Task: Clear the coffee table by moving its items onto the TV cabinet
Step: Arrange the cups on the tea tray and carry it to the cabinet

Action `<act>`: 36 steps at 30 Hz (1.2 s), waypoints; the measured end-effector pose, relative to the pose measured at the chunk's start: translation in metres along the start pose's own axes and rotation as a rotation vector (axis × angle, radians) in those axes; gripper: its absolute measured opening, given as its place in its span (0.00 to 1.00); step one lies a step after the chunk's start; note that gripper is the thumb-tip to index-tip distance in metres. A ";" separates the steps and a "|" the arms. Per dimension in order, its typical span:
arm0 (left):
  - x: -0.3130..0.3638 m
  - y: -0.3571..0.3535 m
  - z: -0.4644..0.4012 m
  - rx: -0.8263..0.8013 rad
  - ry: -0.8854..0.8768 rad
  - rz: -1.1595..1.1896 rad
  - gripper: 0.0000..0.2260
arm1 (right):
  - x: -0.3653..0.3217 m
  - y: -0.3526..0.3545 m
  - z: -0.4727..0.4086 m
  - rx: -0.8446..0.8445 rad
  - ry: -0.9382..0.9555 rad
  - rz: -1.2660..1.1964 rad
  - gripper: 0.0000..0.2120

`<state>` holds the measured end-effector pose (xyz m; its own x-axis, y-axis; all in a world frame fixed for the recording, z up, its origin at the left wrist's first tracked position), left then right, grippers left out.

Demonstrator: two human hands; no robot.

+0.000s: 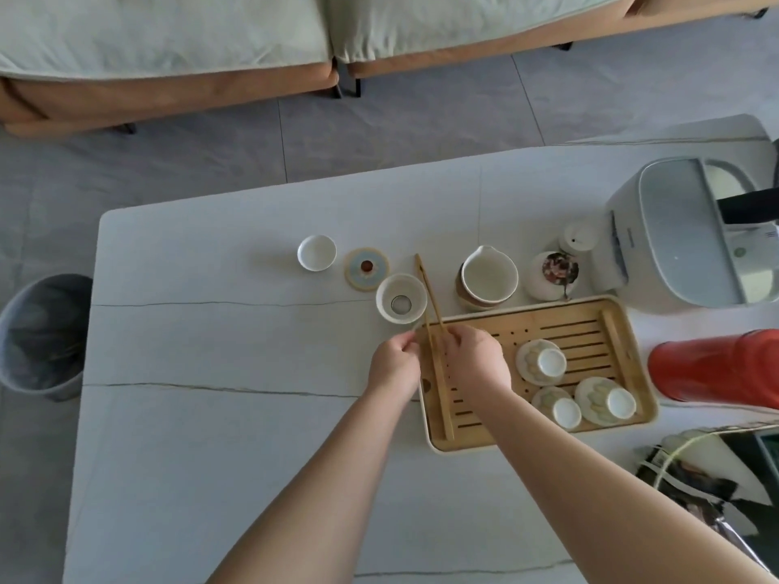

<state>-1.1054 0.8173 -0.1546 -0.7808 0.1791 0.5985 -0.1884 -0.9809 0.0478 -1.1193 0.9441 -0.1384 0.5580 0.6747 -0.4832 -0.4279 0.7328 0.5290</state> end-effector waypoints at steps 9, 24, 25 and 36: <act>-0.014 -0.009 0.007 -0.041 -0.031 0.020 0.17 | 0.019 -0.018 0.015 0.059 -0.028 -0.191 0.11; -0.073 -0.031 0.053 -0.157 0.017 -0.261 0.19 | 0.069 -0.041 0.070 0.054 -0.052 -0.033 0.11; -0.075 -0.031 0.052 -0.159 0.024 -0.266 0.20 | 0.070 -0.042 0.068 0.048 -0.051 -0.022 0.11; -0.073 -0.015 0.046 -0.174 0.078 -0.323 0.18 | 0.056 -0.034 0.061 0.080 -0.007 0.014 0.11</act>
<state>-1.0182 0.8159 -0.1620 -0.7064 0.4886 0.5120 -0.5251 -0.8469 0.0837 -1.0303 0.9516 -0.1402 0.5575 0.6843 -0.4700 -0.3781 0.7134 0.5901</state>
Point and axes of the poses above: each hand's wrist, its own z-axis away from the middle knuckle, its own y-axis out of the back of the hand, x = y × z, the point moved 7 cm from there along -z, towards the middle knuckle, and after that the axes turned 11 degrees about -x, right-handed, at the moved point
